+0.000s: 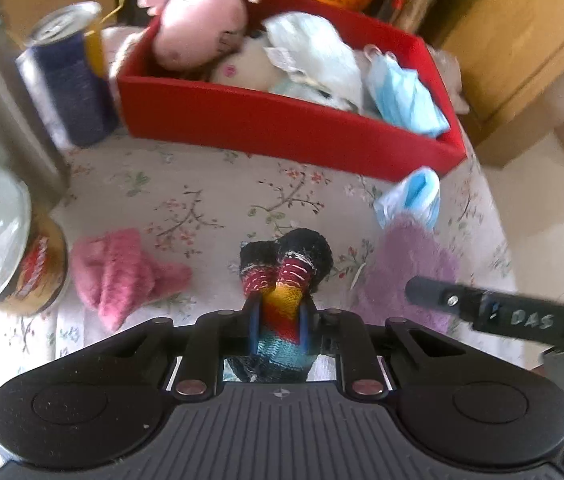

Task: Organize soft objects
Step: 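Grasp the striped sock with the left tool while the right tool approaches the purple cloth, then grasp the purple cloth with the right tool while the left tool lifts the sock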

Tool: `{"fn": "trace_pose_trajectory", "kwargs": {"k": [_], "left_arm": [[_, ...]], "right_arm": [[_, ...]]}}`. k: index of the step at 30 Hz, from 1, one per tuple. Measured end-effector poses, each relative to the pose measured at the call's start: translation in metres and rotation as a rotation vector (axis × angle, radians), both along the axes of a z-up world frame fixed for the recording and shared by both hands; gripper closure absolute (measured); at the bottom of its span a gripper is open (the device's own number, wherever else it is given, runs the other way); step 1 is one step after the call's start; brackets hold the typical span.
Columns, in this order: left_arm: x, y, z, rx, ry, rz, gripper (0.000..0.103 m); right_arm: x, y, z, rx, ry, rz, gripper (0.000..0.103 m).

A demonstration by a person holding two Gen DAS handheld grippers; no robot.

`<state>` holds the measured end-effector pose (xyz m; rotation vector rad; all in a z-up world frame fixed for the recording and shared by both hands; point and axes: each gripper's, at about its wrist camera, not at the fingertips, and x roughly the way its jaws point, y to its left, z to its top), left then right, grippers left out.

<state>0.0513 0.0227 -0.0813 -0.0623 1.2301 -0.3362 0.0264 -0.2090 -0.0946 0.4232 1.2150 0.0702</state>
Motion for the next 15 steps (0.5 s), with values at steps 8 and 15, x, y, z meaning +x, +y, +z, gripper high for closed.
{"fn": "trace_pose_trajectory", "kwargs": {"k": [8,15], "left_arm": [[0.004,0.023,0.001,-0.053,0.035,0.047,0.086],[0.005,0.029,0.013,-0.101,0.028,0.034,0.084]], "right_arm": [[0.003,0.042,-0.013,-0.085,0.019,0.095,0.033],[-0.017,0.050,-0.018,-0.283,-0.027,0.170,0.033]]}}
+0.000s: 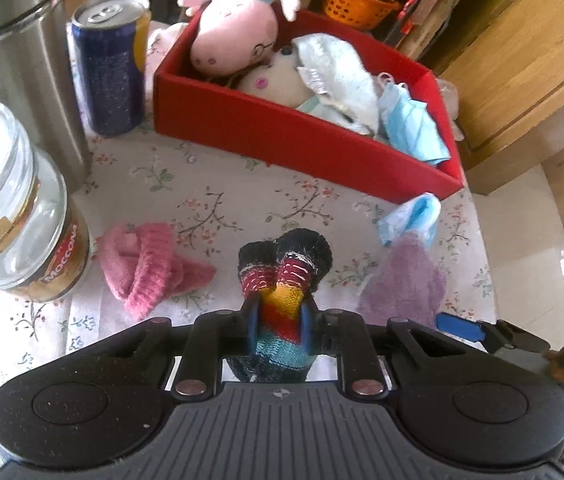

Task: Organize soft objects
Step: 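Grasp the purple cloth with the right tool while the left tool lifts the sock, then carry the sock with the left tool toward the red box while the right tool carries the purple cloth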

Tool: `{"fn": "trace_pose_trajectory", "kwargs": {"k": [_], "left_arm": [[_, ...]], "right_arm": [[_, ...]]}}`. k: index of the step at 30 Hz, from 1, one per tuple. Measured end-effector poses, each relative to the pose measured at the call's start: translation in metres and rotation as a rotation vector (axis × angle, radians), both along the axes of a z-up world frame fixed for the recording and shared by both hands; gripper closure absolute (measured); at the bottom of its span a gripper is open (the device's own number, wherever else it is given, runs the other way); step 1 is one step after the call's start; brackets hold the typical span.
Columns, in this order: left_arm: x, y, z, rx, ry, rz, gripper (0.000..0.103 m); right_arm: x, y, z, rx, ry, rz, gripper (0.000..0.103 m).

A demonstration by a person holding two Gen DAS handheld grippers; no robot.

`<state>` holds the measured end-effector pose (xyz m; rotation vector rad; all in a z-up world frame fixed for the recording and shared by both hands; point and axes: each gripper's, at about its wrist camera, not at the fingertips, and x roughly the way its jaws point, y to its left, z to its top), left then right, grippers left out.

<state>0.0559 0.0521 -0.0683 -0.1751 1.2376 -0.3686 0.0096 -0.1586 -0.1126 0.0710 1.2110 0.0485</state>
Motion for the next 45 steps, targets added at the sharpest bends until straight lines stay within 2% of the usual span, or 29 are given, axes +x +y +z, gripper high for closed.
{"fn": "trace_pose_trajectory", "kwargs": {"k": [1,3,6,8,12,14,16,20,25,29,30,34,38,39,41,43,45], "left_arm": [[0.000,-0.001,0.001,-0.003,0.004,-0.005,0.084],[-0.002,-0.004,0.002,-0.006,0.009,-0.013,0.083],[-0.003,-0.005,0.004,-0.011,0.009,-0.014,0.082],[-0.003,-0.004,0.005,-0.015,0.008,-0.013,0.082],[-0.002,-0.005,0.004,-0.005,0.013,-0.014,0.081],[-0.001,-0.005,0.003,0.003,0.017,-0.013,0.081],[0.000,-0.005,0.003,0.004,0.019,-0.015,0.080],[0.000,-0.006,0.007,-0.008,0.021,-0.026,0.077],[0.000,-0.007,0.014,-0.028,0.015,-0.035,0.077],[-0.002,-0.011,0.009,0.001,0.028,-0.050,0.076],[0.000,-0.014,0.006,0.010,0.024,-0.054,0.071],[0.016,-0.040,-0.002,0.141,-0.015,-0.103,0.052],[0.016,-0.061,-0.022,0.233,0.000,-0.153,0.051],[0.013,-0.065,-0.027,0.257,0.000,-0.164,0.046],[0.006,-0.072,-0.028,0.297,-0.045,-0.181,0.051],[0.000,-0.076,-0.024,0.301,-0.063,-0.185,0.078],[-0.005,-0.077,-0.021,0.319,-0.079,-0.187,0.087]], "right_arm": [[-0.002,-0.002,-0.005,-0.045,0.013,-0.004,0.031],[-0.008,-0.002,-0.006,-0.073,-0.009,0.031,0.032],[-0.010,-0.002,-0.002,-0.070,-0.017,0.050,0.040],[-0.011,0.002,0.000,-0.077,-0.033,0.078,0.052],[-0.014,0.018,0.003,-0.107,-0.066,0.161,0.067],[-0.015,0.017,0.005,-0.063,-0.065,0.187,0.095],[-0.016,0.011,0.008,-0.007,-0.046,0.183,0.103],[-0.018,-0.006,0.016,0.109,-0.018,0.129,0.103],[-0.027,-0.018,0.041,0.204,-0.053,0.090,0.103],[-0.028,-0.024,0.056,0.242,-0.088,0.069,0.103],[-0.028,-0.024,0.057,0.246,-0.093,0.070,0.103],[-0.029,-0.016,0.059,0.193,-0.104,0.099,0.103],[-0.028,-0.015,0.057,0.127,-0.113,0.123,0.103],[-0.027,-0.017,0.056,0.125,-0.111,0.121,0.103],[-0.026,-0.020,0.055,0.109,-0.115,0.118,0.103],[-0.025,-0.021,0.057,0.091,-0.127,0.121,0.103],[-0.025,-0.021,0.061,0.077,-0.147,0.128,0.103]]}}
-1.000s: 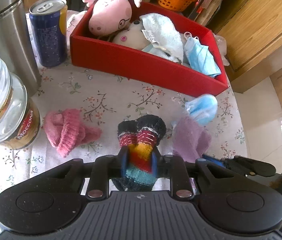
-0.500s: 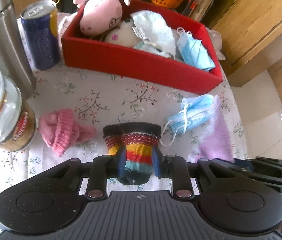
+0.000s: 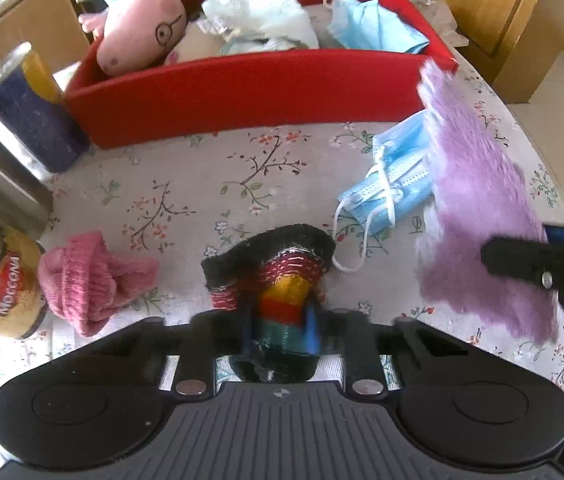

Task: Organize soft objects
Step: 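Carry the sock with the left tool toward the red box while the right tool carries the purple cloth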

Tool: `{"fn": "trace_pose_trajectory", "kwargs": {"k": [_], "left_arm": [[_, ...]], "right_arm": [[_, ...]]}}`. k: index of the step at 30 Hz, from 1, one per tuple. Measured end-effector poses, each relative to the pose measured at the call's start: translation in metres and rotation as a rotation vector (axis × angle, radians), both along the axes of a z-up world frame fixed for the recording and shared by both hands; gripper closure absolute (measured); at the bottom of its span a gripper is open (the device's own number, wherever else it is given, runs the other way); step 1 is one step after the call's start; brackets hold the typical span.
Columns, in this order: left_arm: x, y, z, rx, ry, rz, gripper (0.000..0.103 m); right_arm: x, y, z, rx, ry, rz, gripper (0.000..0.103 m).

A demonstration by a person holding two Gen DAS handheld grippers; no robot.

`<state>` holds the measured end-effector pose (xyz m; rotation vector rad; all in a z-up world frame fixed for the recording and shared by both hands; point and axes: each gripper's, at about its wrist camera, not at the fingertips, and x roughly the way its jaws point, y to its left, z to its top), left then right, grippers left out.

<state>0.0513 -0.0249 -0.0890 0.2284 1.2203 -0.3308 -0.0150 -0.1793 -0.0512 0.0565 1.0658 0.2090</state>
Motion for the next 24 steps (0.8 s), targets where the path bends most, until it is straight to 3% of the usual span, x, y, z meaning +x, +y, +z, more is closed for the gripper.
{"fn": "trace_pose_trajectory", "kwargs": {"k": [4,14,24], "left_arm": [[-0.009,0.000,0.011,0.033,-0.044,-0.009,0.090],[-0.006,0.005,0.076,0.023,-0.268,0.058,0.090],[0.006,0.003,0.100,0.009,-0.348,0.091,0.090]], "right_arm": [[-0.001,-0.002,0.009,-0.012,-0.037,-0.004,0.103],[0.006,0.015,0.043,-0.070,-0.177,0.015,0.103],[0.031,0.019,0.063,-0.079,-0.249,0.001,0.103]]}}
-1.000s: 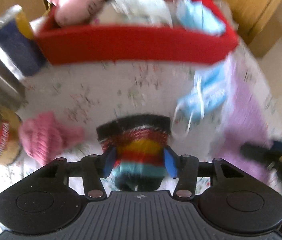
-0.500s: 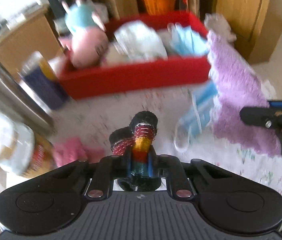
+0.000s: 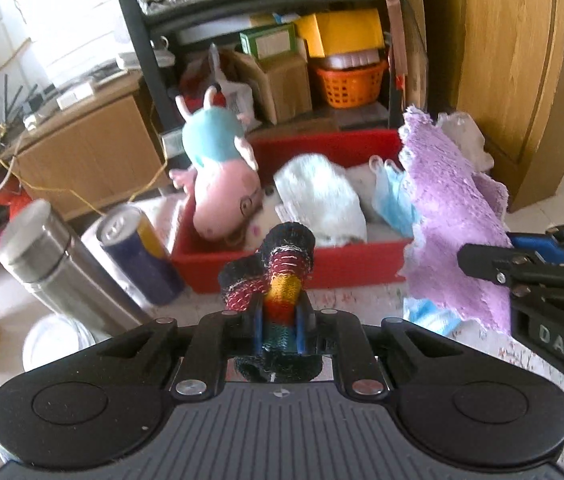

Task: Organize soft objects
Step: 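Carry the sock with the left tool toward the red box while the right tool carries the purple cloth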

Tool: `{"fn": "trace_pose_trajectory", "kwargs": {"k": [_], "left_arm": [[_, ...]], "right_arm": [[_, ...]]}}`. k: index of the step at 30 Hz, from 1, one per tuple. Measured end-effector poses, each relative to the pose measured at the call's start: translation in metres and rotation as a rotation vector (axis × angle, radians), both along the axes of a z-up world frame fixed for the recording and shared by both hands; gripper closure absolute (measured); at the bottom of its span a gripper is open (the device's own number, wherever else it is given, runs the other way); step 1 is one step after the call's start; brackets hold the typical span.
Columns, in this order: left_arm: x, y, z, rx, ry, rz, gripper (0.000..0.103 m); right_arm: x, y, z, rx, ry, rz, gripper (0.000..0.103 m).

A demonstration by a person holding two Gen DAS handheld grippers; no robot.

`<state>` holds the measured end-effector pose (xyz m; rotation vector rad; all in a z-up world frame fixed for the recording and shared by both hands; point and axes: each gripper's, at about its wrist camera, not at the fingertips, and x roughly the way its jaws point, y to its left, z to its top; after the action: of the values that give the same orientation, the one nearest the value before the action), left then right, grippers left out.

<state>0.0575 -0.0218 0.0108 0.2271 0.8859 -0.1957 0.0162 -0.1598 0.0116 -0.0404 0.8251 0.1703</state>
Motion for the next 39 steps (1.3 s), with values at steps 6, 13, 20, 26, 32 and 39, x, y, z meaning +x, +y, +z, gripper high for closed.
{"fn": "trace_pose_trajectory", "kwargs": {"k": [6,13,20,26,32,39], "left_arm": [[0.012,-0.003,0.010,-0.014,-0.036,0.020,0.090],[0.030,-0.008,0.019,-0.034,-0.076,0.046,0.090],[0.051,-0.014,0.022,-0.051,-0.108,0.070,0.090],[0.073,-0.021,0.015,-0.047,-0.109,0.082,0.090],[0.093,-0.030,0.001,-0.035,-0.103,0.085,0.089],[0.112,-0.031,-0.011,-0.028,-0.093,0.098,0.088]], "right_arm": [[0.020,0.000,0.012,-0.016,-0.058,-0.010,0.103],[0.042,-0.003,0.015,-0.029,-0.090,-0.026,0.103],[0.067,-0.008,0.016,-0.050,-0.113,-0.037,0.103],[0.093,-0.018,0.005,-0.028,-0.085,-0.051,0.103],[0.121,-0.020,-0.009,-0.035,-0.064,-0.045,0.103],[0.146,-0.023,-0.028,-0.038,-0.037,-0.054,0.103]]}}
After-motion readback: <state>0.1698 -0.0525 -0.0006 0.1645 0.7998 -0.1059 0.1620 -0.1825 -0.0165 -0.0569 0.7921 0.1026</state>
